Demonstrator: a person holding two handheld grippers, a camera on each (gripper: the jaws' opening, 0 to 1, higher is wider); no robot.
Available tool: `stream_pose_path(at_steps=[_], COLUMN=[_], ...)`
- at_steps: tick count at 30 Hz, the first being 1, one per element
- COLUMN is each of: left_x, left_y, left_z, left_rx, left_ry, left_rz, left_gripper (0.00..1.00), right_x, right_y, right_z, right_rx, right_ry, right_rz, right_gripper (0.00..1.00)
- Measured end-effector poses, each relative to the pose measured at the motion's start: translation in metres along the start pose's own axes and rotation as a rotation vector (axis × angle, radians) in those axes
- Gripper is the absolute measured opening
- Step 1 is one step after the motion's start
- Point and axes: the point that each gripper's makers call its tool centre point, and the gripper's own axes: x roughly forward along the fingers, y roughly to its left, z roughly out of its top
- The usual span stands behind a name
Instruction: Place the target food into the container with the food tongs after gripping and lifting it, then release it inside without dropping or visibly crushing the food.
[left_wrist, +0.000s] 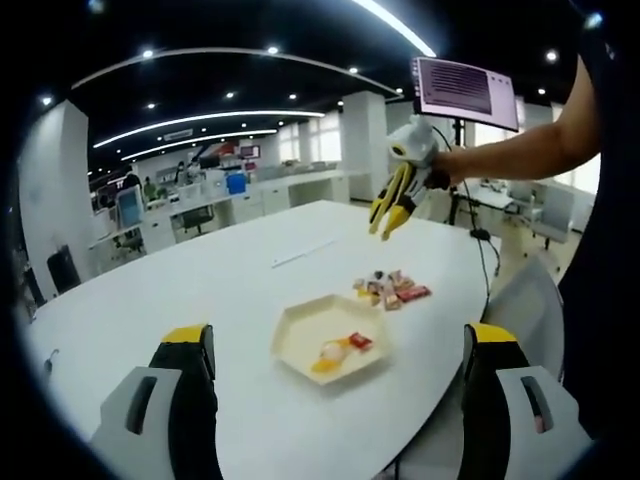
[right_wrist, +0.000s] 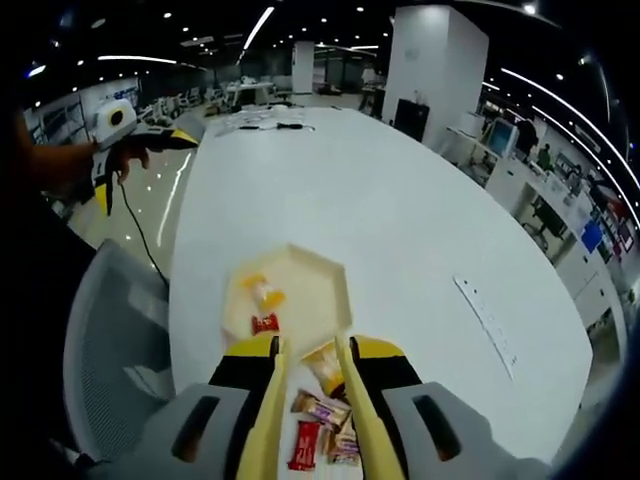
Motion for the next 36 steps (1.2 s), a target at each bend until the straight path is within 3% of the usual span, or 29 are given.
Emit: stream_pose_path(at_steps=[17,36], left_x=[-0.003,-0.003], left_y=[-0.002,-0.001], left_z=[0.002,-0.007], left_rx=[0.021,0.002], left_ry=[0.021,0.052], left_rz=[0.006,0.039], left_gripper=[0.99,0.99], right_x=[0.005,0.037], right_y=[-0.005,-0.006], right_z=[-0.011,-0.030], right_rx=[-0.071,-0.122], right_ry=[-0.002,0.010], right_rz=[0.013,0.077], right_gripper=[0.27,0.27])
